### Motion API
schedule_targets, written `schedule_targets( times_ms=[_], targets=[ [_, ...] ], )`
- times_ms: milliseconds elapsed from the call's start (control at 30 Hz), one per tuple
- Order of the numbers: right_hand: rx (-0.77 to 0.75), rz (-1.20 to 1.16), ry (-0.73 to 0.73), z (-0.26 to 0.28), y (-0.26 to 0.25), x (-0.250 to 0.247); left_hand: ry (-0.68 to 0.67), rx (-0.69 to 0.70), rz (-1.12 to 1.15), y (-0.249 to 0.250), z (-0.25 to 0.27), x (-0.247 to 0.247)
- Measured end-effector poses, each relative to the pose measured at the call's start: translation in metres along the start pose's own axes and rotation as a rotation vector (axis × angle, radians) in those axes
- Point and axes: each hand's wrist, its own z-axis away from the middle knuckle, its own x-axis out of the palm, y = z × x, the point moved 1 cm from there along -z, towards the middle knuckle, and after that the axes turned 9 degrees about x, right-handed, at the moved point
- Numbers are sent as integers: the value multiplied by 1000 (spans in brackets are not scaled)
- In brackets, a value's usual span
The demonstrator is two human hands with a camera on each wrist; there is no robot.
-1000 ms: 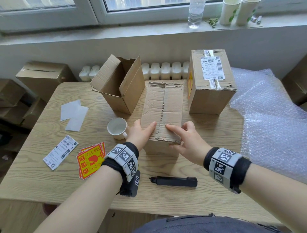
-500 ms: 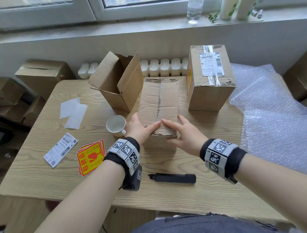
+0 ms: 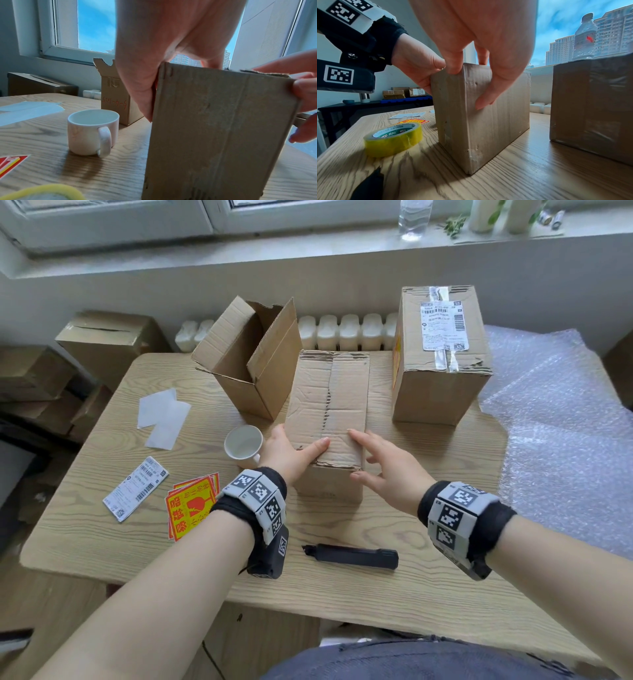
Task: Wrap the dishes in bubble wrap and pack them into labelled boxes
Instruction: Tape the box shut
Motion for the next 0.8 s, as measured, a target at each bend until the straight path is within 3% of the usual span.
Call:
schedule_targets(
  times_ms=[233, 333, 467, 633, 800],
  targets=[
    [14, 71, -14, 2, -6, -4, 27, 29, -9, 5, 13, -15],
    [6, 146, 72, 9, -12, -7, 113, 17, 43, -3, 23, -23],
    [-179, 217, 226, 18, -27, -5, 193, 10, 54, -21, 44, -36],
    [-570, 154, 244, 30, -44, 17, 175, -50, -54, -62, 71, -39],
    [-612, 126, 159, 35, -48, 36, 138, -104, -67, -91, 84, -33]
  ],
)
